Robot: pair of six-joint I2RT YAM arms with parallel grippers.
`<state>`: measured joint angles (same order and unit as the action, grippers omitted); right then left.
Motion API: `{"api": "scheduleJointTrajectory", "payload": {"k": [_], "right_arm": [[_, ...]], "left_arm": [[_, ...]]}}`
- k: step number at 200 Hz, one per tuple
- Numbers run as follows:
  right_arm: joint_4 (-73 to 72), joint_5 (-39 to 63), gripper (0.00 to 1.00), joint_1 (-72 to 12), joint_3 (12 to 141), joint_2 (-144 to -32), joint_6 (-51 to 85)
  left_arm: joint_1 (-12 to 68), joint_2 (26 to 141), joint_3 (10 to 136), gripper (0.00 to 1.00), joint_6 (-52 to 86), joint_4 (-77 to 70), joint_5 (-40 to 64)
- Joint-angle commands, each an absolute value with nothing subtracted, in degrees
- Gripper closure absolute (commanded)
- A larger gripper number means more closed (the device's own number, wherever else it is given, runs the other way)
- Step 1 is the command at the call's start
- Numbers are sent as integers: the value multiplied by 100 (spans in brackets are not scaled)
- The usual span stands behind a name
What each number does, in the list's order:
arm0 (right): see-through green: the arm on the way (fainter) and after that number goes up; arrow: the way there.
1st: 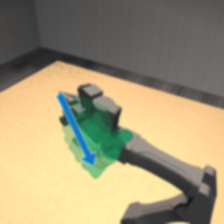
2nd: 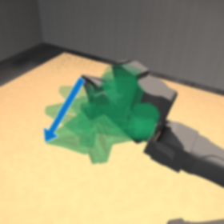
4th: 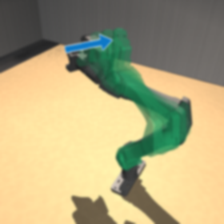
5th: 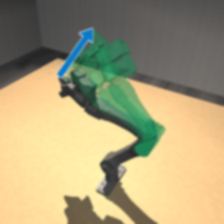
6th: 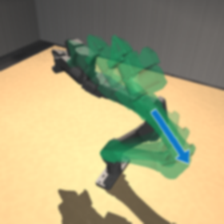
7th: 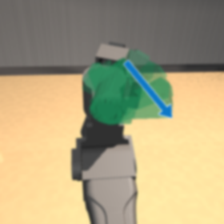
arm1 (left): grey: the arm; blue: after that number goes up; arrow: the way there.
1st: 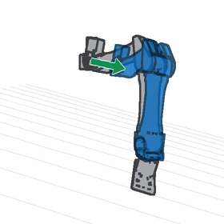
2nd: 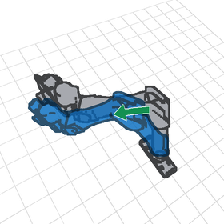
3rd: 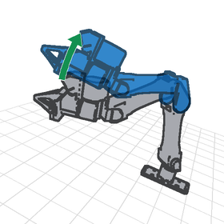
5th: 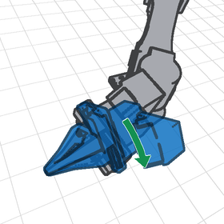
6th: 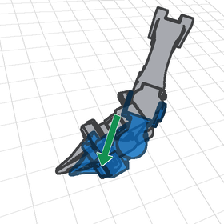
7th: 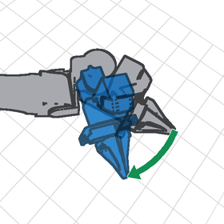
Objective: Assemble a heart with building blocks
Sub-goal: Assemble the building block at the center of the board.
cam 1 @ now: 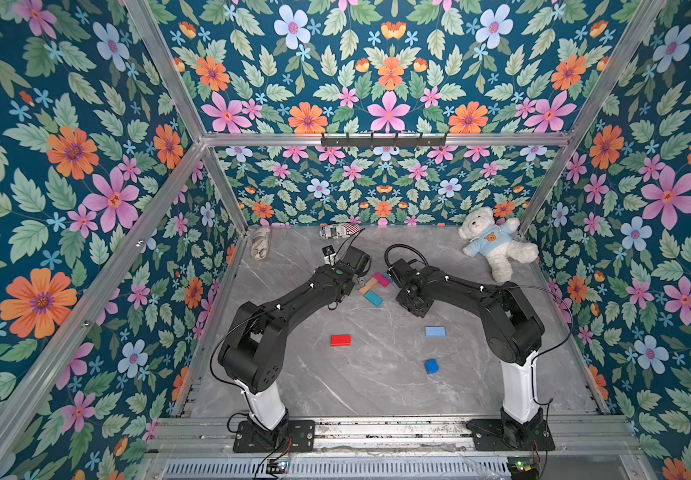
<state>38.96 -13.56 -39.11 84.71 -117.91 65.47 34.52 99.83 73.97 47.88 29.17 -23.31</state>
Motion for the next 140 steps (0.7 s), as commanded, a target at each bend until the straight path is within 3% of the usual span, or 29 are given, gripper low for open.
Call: {"api": "scheduleJointTrajectory", "payload": {"k": [1, 140], "right_arm": [[4051, -1430, 100, -3918, 8625, -11929, 6706], [4329, -1380, 100, -3842, 9237, -12401, 6681]], "left_arm": [[3403, 9934, 7375, 1, 4691, 2839, -2355], [3200, 9870, 7226, 0, 4562, 2638, -2205]]}}
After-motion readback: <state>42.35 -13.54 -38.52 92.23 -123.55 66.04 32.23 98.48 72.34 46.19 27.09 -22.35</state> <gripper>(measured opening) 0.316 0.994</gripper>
